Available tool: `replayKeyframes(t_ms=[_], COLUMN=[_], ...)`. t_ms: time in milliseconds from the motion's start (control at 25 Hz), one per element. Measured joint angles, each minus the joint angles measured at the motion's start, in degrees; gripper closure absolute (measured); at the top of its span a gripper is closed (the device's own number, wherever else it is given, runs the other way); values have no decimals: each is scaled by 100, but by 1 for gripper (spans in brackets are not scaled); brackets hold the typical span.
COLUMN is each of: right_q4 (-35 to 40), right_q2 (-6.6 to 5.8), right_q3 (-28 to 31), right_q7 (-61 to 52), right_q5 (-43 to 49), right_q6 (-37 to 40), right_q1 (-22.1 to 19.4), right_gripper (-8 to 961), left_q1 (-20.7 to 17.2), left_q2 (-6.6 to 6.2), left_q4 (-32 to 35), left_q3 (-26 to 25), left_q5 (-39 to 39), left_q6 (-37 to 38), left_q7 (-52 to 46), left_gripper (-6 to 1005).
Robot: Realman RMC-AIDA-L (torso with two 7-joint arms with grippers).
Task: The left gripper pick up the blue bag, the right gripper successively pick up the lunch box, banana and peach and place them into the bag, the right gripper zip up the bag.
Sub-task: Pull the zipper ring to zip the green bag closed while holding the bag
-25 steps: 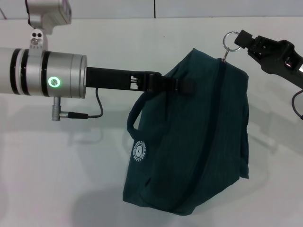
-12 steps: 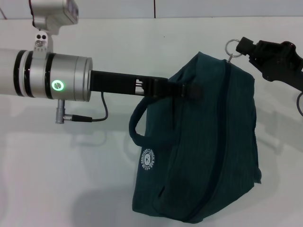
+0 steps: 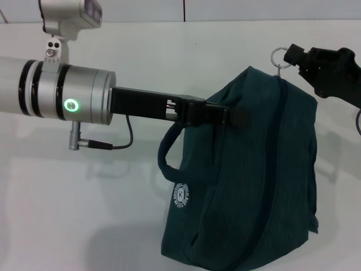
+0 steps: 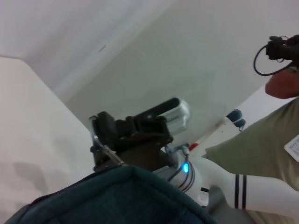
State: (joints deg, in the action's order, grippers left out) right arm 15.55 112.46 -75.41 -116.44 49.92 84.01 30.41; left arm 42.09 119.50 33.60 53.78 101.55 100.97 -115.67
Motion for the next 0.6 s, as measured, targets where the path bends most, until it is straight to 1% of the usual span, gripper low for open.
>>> replayKeyframes(t_ms=[320,600], right_q4=[-52,-61], right_q2=[-18,0], right_q3=[-25,-45], right_q7=[-185,-192], right_q5=[10,75], right_q6=[-126,-174], right_q1=[5,59], right_gripper=[915,915], left_q1=[1,1], left_q2=[-11,-31], left_q4=[11,15], left_q3=[13,16], left_q5=[-162,-337], left_q6=[210,302], left_q7=[184,268], left_gripper=[950,949])
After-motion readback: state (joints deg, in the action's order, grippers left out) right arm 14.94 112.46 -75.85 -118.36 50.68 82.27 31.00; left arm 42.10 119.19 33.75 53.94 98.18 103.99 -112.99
